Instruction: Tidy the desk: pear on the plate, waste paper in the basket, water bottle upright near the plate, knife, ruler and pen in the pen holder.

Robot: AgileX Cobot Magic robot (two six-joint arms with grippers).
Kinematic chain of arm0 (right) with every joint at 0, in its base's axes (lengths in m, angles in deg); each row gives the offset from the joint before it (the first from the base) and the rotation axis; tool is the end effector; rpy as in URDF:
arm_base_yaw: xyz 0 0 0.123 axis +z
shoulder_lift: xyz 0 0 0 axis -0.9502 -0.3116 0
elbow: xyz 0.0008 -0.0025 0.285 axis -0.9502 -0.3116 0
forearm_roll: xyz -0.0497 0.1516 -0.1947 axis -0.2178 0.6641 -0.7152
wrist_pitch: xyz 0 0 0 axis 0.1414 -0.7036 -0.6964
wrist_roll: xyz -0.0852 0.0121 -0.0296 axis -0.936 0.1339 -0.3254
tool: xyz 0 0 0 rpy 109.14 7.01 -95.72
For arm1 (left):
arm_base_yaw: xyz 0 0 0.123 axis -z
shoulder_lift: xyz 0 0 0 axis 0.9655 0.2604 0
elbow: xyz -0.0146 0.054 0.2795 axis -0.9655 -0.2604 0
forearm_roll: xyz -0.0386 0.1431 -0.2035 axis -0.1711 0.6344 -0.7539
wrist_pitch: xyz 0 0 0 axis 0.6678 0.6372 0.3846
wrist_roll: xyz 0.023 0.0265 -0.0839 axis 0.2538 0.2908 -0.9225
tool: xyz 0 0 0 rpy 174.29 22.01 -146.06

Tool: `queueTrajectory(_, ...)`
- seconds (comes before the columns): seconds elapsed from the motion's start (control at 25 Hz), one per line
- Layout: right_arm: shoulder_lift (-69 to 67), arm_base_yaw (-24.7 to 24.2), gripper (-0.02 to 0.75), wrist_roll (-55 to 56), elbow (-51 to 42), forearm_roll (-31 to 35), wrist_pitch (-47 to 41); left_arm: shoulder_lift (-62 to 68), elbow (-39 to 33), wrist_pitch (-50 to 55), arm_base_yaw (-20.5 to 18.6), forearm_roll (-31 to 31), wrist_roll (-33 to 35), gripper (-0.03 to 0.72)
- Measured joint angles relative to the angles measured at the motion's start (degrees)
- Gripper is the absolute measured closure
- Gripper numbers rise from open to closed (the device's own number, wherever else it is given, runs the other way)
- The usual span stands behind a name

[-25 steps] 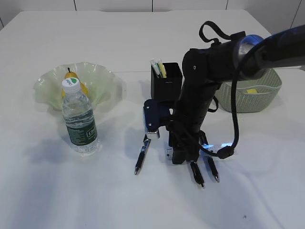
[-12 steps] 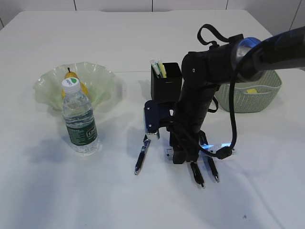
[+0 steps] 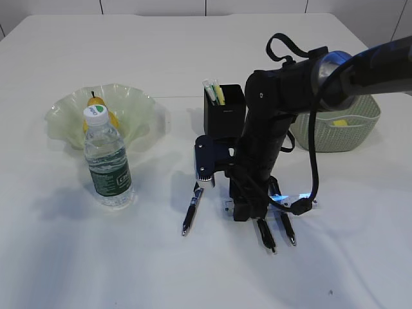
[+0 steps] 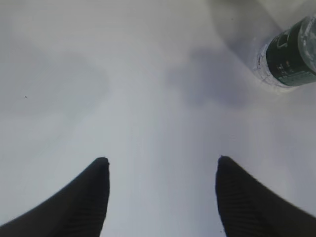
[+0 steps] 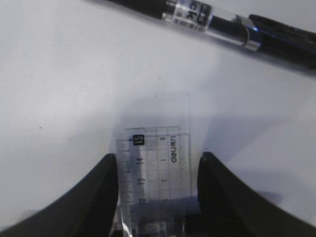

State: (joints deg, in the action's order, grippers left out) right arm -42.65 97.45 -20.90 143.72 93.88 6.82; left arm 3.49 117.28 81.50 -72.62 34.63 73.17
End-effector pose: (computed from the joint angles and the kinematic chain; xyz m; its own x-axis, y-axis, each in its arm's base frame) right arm 0.3790 0.1936 0.1217 0.0262 -0.9886 -0.1482 -0.9990 -0.0206 -0.0392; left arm 0.2445 -0.0113 0.2690 -0.9063 -0.1138 -0.4071 -0.0905 0.9930 -0.0762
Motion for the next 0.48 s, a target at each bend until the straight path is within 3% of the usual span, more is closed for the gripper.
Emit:
queueTrajectory(0.16,0.00,0.00,0.352,0.00,0.00,0.00,-0.10,0.00,0.00,0.00,0.00,0.00,0.00,0.214)
queueTrajectory(0.48,-0.05,0.00,0.442,0.13,0.00,-0.04,-0.30,0.00,0.00,0.00,0.00,0.00,0.00,0.214)
